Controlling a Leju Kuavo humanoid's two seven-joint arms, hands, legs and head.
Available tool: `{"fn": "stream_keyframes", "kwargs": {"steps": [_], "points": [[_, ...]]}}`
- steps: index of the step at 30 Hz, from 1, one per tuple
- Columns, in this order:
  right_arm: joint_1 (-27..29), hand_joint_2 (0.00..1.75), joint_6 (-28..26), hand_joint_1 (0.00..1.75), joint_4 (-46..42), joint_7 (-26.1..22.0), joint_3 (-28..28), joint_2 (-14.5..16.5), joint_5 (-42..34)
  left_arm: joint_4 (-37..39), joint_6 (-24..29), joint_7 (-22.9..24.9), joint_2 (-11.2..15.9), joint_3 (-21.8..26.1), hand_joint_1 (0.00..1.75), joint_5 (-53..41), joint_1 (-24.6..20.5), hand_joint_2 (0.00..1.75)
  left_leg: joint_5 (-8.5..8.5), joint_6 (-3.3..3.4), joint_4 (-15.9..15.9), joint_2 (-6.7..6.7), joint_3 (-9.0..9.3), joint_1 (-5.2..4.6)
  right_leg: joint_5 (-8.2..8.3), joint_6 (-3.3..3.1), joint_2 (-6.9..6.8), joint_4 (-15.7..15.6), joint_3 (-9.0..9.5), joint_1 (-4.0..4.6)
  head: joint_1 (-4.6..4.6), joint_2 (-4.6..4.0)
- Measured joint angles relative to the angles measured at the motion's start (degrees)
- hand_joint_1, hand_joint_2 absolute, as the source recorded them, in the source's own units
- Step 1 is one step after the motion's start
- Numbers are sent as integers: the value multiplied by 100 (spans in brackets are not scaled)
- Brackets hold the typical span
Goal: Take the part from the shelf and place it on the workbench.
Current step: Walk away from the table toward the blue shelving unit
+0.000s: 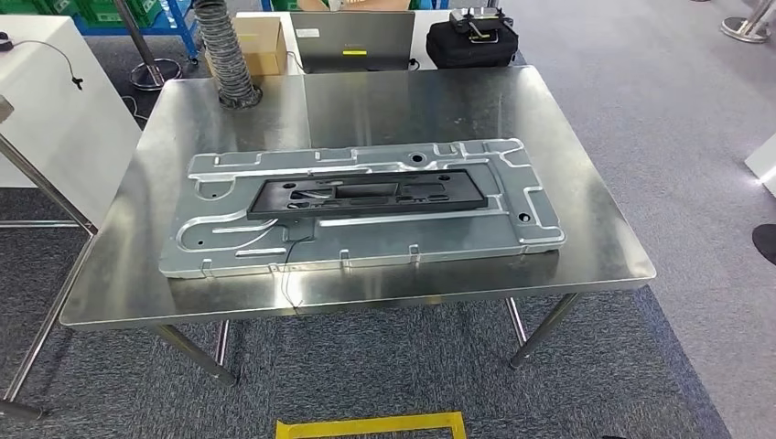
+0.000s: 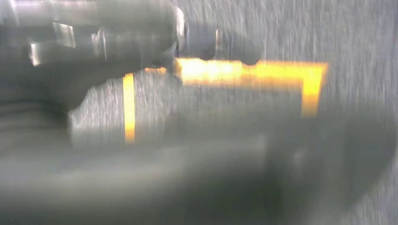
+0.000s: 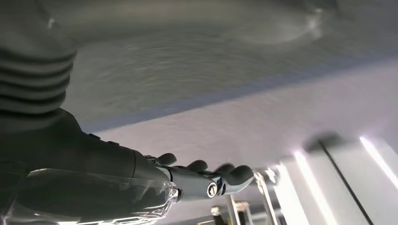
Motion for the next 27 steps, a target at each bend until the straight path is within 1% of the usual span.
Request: {"fn": "stream_keyframes", "kwargs": {"steps": [1, 2, 3, 4, 5, 6, 7, 8, 9, 10, 11, 12, 13, 14, 15, 16, 17, 18, 19, 20, 21, 22, 23, 24, 25, 26, 27], "points": [[-76, 0, 0, 0, 296, 329, -149, 15, 442, 1, 0, -1, -3, 9, 0, -11, 3, 0, 66, 7, 3, 7, -92, 1, -315, 23, -1, 375, -76, -15, 0, 0], [-144, 0, 2, 0, 590, 715, -250, 26, 823, 1, -2, -1, -8, 20, 0, -21, 7, 0, 129, 1, 10, 15, -183, 2, -513, 44, -2, 722, -114, -32, 0, 0], [-191, 0, 14, 0, 868, 1126, -309, 35, 1146, 1, -3, 0, -17, 29, 0, -34, 9, 0, 189, -12, 23, 22, -271, 4, -557, 63, -4, 941, -83, -50, 0, 0], [-221, 0, 64, 0, 1121, 1536, -332, 45, 1416, 2, -5, 4, -28, 38, 0, -50, 11, 0, 248, -29, 44, 23, -365, 11, -464, 82, -6, 978, 43, -69, 0, 0], [-244, 0, 162, 0, 1333, 1911, -334, 54, 1610, 2, -7, 9, -40, 44, 0, -68, 13, 0, 301, -54, 75, 23, -459, 20, -302, 97, -9, 803, 270, -88, 0, 0], [-270, 0, 293, 0, 1508, 2221, -334, 59, 1745, 2, -7, 14, -51, 45, 0, -86, 14, 0, 346, -85, 116, 22, -542, 29, -172, 108, -11, 463, 575, -106, 0, 0], [-302, 0, 454, 0, 1657, 2476, -334, 62, 1842, 2, -9, 20, -62, 46, 0, -109, 14, 0, 384, -121, 161, 22, -619, 33, -139, 109, -12, 18, 904, -106, 0, 0], [-334, 0, 602, 0, 1770, 2665, -333, 62, 1903, 2, -13, 23, -71, 46, 0, -127, 14, 0, 419, -161, 195, 25, -670, 33, -186, 87, -10, -365, 1160, -97, 0, 0], [-359, 0, 727, 0, 1870, 2795, -333, 63, 1949, 2, -21, 26, -80, 45, 0, -150, 10, 0, 457, -199, 216, 31, -698, 31, -262, 56, -9, -624, 1311, -80, 0, 0], [-375, 0, 847, 0, 1963, 2903, -332, 63, 1985, 2, -35, 32, -87, 45, 0, -172, 6, 0, 500, -239, 218, 36, -714, 33, -317, 14, -8, -753, 1365, -56, 0, 0], [-380, 0, 936, 0, 2039, 2988, -331, 64, 2010, 2, -52, 40, -90, 44, 0, -192, 7, 0, 547, -279, 209, 39, -719, 38, -302, -38, -11, -768, 1343, -47, 0, 0], [-384, 0, 1004, 0, 2104, 3051, -331, 69, 2028, 2, -68, 51, -92, 44, 0, -213, 9, 0, 539, -314, 225, 34, -736, 51, -254, -87, -27, -765, 1301, -46, 0, 0], [-387, 0, 1058, 0, 2152, 3092, -331, 74, 2050, 2, -80, 65, -93, 44, 0, -230, 15, 0, 424, -344, 305, 26, -776, 62, -196, -144, -41, -765, 1251, -46, 0, 0], [-390, 0, 1097, 0, 2186, 3114, -331, 79, 2071, 2, -86, 78, -95, 44, 0, -243, 25, 0, 201, -367, 485, 18, -840, 70, -130, -194, -54, -771, 1186, -47, 0, 0], [-395, 0, 1140, 0, 2214, 3122, -331, 84, 2089, 2, -89, 91, -101, 44, 0, -253, 28, 0, -111, -384, 783, 11, -926, 78, -65, -231, -65, -770, 1111, -41, -1, 0], [-396, 0, 1195, 0, 2239, 3123, -331, 84, 2105, 2, -87, 106, -110, 44, 0, -258, 30, 0, -420, -399, 1165, 8, -1016, 78, 2, -255, -66, -766, 1027, -26, -1, 0], [-396, 0, 1244, 0, 2261, 3120, -331, 84, 2113, 2, -82, 122, -121, 43, 0, -262, 30, 0, -624, -409, 1539, 7, -1081, 78, 68, -264, -68, -760, 940, -9, -1, 0], [-396, 0, 1287, 0, 2280, 3115, -331, 83, 2121, 2, -77, 138, -133, 43, 0, -265, 31, 0, -685, -413, 1814, 6, -1089, 78, 135, -267, -69, -748, 847, 9, -1, 0], [-395, 0, 1320, 0, 2294, 3104, -331, 82, 2131, 2, -69, 152, -143, 42, 0, -267, 32, 0, -613, -405, 1915, 5, -1015, 77, 197, -267, -70, -732, 751, 27, -1, 0], [-396, 0, 1343, 0, 2305, 3087, -331, 82, 2143, 2, -61, 163, -151, 42, 0, -267, 32, 0, -457, -383, 1794, 4, -837, 74, 255, -262, -69, -710, 657, 42, -1, 1], [-398, 0, 1362, 0, 2315, 3067, -331, 82, 2156, 2, -52, 170, -158, 42, 0, -267, 29, 0, -313, -347, 1477, 3, -556, 65, 310, -255, -66, -683, 567, 54, -2, 1], [-402, 0, 1384, 0, 2324, 3039, -330, 84, 2165, 2, -40, 178, -163, 42, 0, -267, 20, 0, -266, -303, 1032, 1, -206, 49, 355, -241, -63, -654, 492, 70, -2, 1], [-406, 0, 1406, 0, 2332, 3006, -329, 86, 2169, 2, -28, 185, -169, 42, 0, -272, 7, 0, -288, -262, 593, 0, 106, 31, 401, -219, -63, -627, 438, 80, -2, 2], [-410, 0, 1426, 0, 2337, 2969, -328, 87, 2174, 2, -19, 196, -174, 42, 0, -282, -3, 0, -339, -227, 266, 0, 314, 11, 446, -192, -66, -610, 407, 83, -2, 1], [-414, 0, 1445, 0, 2341, 2925, -327, 88, 2184, 2, -14, 208, -181, 41, 0, -298, -9, 0, -385, -198, 86, 0, 408, -7, 493, -160, -70, -605, 389, 79, -2, 2], [-417, 0, 1461, 0, 2343, 2883, -325, 87, 2202, 2, -19, 218, -188, 40, 0, -319, -10, 0, -366, -165, 30, 2, 393, -18, 547, -123, -75, -611, 379, 70, -2, 2], [-421, 0, 1472, 0, 2347, 2846, -322, 84, 2227, 2, -33, 225, -197, 40, 0, -343, -6, 0, -308, -126, 16, 15, 346, -16, 563, -88, -68, -604, 362, 56, -2, 2]]}}
